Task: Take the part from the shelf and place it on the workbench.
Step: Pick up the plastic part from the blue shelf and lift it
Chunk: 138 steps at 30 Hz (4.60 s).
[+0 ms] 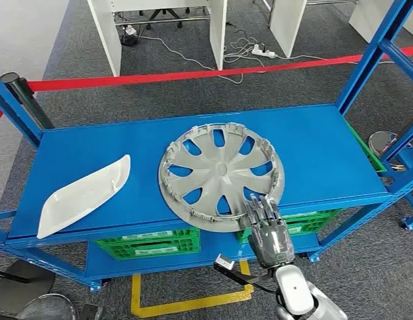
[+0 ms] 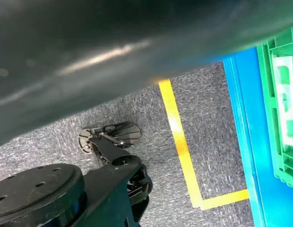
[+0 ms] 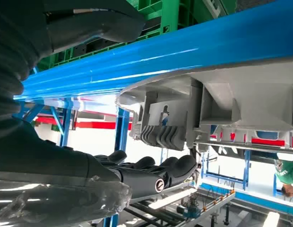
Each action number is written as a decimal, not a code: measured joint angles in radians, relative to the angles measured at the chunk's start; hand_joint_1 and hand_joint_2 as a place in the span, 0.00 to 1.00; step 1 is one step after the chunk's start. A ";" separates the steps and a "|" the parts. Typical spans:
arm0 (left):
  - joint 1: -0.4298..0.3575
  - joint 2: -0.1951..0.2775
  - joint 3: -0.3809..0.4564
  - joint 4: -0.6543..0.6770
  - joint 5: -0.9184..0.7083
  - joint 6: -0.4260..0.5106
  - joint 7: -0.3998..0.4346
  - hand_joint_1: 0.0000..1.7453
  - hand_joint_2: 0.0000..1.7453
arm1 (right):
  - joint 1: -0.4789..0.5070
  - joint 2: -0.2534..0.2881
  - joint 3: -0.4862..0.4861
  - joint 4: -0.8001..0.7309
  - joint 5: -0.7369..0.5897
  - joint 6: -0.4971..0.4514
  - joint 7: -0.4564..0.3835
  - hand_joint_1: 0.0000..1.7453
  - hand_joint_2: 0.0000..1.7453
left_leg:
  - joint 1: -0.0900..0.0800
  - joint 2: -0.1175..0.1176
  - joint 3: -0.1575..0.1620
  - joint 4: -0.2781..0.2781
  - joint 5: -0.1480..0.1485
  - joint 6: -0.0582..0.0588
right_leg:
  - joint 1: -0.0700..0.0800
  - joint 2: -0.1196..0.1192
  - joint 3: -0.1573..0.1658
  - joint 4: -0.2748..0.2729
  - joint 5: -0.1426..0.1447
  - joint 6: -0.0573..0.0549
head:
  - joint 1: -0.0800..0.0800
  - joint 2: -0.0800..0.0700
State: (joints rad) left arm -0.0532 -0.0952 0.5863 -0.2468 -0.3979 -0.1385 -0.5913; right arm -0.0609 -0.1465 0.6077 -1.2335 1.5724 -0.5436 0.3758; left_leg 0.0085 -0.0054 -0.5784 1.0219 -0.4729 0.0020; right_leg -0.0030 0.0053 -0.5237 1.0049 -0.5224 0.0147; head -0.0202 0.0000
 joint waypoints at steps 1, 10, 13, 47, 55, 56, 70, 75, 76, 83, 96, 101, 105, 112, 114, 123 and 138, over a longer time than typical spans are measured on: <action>0.000 0.000 0.000 0.000 0.000 0.000 0.000 0.00 0.00 | -0.002 0.001 0.000 0.002 0.000 0.000 -0.003 0.00 1.00 | 0.000 0.000 0.000 0.000 0.000 0.000 | 0.000 0.000 0.000 0.000 0.000 0.000 | 0.000 0.000; -0.004 -0.003 0.008 0.000 -0.014 -0.002 0.000 0.00 0.00 | -0.035 0.021 0.001 0.041 0.000 0.009 -0.026 0.00 1.00 | 0.000 0.000 0.000 0.000 0.000 0.000 | 0.000 0.000 0.000 0.000 0.000 0.000 | 0.000 0.000; -0.005 -0.003 0.008 0.000 -0.018 -0.002 0.000 0.00 0.00 | -0.047 0.027 0.002 0.055 0.000 0.013 -0.031 0.00 1.00 | 0.000 0.000 0.000 0.000 0.000 0.000 | 0.000 0.000 0.000 0.000 0.000 0.000 | 0.000 0.000; -0.011 -0.003 0.011 0.000 -0.034 -0.009 0.001 0.00 0.00 | -0.099 0.061 0.000 0.148 0.000 0.013 -0.063 1.00 1.00 | 0.000 0.000 0.002 0.000 0.000 0.000 | 0.000 0.000 0.001 0.000 0.000 0.000 | 0.000 0.000; -0.010 -0.003 0.023 0.000 -0.037 -0.009 0.000 0.00 0.00 | -0.113 0.055 0.023 0.131 0.002 -0.010 -0.004 1.00 1.00 | 0.000 0.000 0.002 0.000 0.001 0.000 | 0.000 0.000 0.002 0.000 0.000 0.000 | 0.000 0.000; -0.009 -0.003 0.026 0.000 -0.038 -0.009 0.000 0.00 0.00 | -0.113 0.050 0.036 0.117 0.002 -0.007 0.015 1.00 1.00 | 0.000 0.000 0.002 0.000 0.001 0.000 | 0.000 -0.001 0.002 0.000 0.000 0.000 | 0.000 0.000; -0.006 -0.004 0.059 0.000 -0.053 -0.009 -0.016 0.00 0.00 | -0.121 -0.044 0.215 -0.074 0.002 -0.002 0.183 1.00 1.00 | 0.000 0.000 0.002 0.000 0.000 0.000 | 0.000 0.000 0.002 0.000 0.000 0.000 | 0.000 0.000; -0.005 -0.004 0.069 0.000 -0.067 -0.011 -0.026 0.00 0.00 | -0.172 -0.100 0.285 -0.146 0.001 -0.034 0.299 1.00 1.00 | 0.000 0.000 0.002 0.000 0.001 0.001 | 0.000 0.000 0.002 0.000 0.000 0.000 | 0.000 0.000; -0.005 -0.004 0.071 0.000 -0.070 -0.016 -0.033 0.00 0.00 | -0.184 -0.114 0.294 -0.166 0.001 -0.040 0.311 1.00 1.00 | 0.000 0.000 0.002 0.000 0.001 0.001 | 0.000 0.000 0.002 0.000 0.000 0.000 | 0.000 0.000; -0.003 -0.005 0.079 0.000 -0.097 -0.044 -0.076 0.00 0.00 | -0.226 -0.193 0.298 -0.304 -0.002 -0.065 0.253 1.00 1.00 | 0.000 -0.001 0.002 0.000 0.001 0.001 | 0.000 -0.001 0.001 0.000 0.000 0.000 | 0.000 0.000; -0.002 -0.018 0.083 -0.003 -0.151 0.081 -0.102 0.00 0.00 | 0.204 0.246 -0.361 -0.619 0.000 -0.143 -0.831 1.00 1.00 | 0.002 -0.005 0.000 -0.003 0.000 0.000 | 0.001 -0.007 0.000 0.001 -0.004 -0.002 | 0.000 0.000; -0.008 -0.025 0.083 -0.008 -0.149 0.062 -0.106 0.00 0.00 | 0.237 0.338 -0.432 -0.687 0.001 -0.144 -0.817 1.00 1.00 | 0.001 -0.005 0.002 -0.003 0.001 -0.001 | 0.001 -0.005 0.001 0.001 -0.003 -0.002 | 0.000 0.000; -0.009 -0.028 0.082 -0.011 -0.147 0.055 -0.106 0.00 0.00 | 0.248 0.372 -0.453 -0.712 0.001 -0.144 -0.819 1.00 1.00 | 0.000 -0.004 0.002 -0.003 0.001 -0.001 | 0.000 -0.004 0.001 0.001 -0.003 -0.001 | 0.000 0.000; -0.009 -0.029 0.082 -0.015 -0.145 0.045 -0.106 0.00 0.75 | 0.256 0.394 -0.469 -0.730 0.001 -0.144 -0.820 1.00 1.00 | 0.000 -0.004 0.002 -0.003 0.001 -0.001 | 0.000 -0.004 0.001 0.001 -0.003 -0.001 | 0.000 0.000; -0.009 -0.029 0.081 -0.017 -0.142 0.033 -0.107 0.00 1.00 | 0.256 0.395 -0.470 -0.738 0.001 -0.144 -0.818 1.00 1.00 | 0.000 -0.004 0.002 -0.003 0.001 -0.001 | 0.000 -0.004 0.001 0.001 -0.003 -0.001 | 0.000 0.000; -0.009 -0.029 0.068 -0.021 -0.143 0.026 -0.107 0.00 1.00 | 0.267 0.398 -0.464 -0.773 0.002 -0.144 -0.836 1.00 1.00 | 0.000 -0.004 0.002 -0.003 0.001 -0.001 | 0.000 -0.004 0.001 0.001 -0.003 -0.001 | 0.000 0.000; -0.017 -0.033 0.052 -0.024 -0.109 0.005 -0.107 0.00 1.00 | 0.292 0.374 -0.350 -0.760 0.002 -0.144 -0.626 1.00 1.00 | -0.005 -0.001 0.008 -0.019 0.011 0.025 | -0.011 -0.005 -0.005 0.009 -0.016 0.018 | 0.001 0.000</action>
State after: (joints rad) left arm -0.0700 -0.1283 0.6381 -0.2708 -0.5074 -0.1339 -0.6983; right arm 0.2308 0.2272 0.2577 -1.9934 1.5749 -0.6874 -0.2501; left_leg 0.0034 -0.0065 -0.5705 1.0024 -0.4615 0.0270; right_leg -0.0137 0.0006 -0.5285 1.0136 -0.5385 0.0330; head -0.0196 0.0000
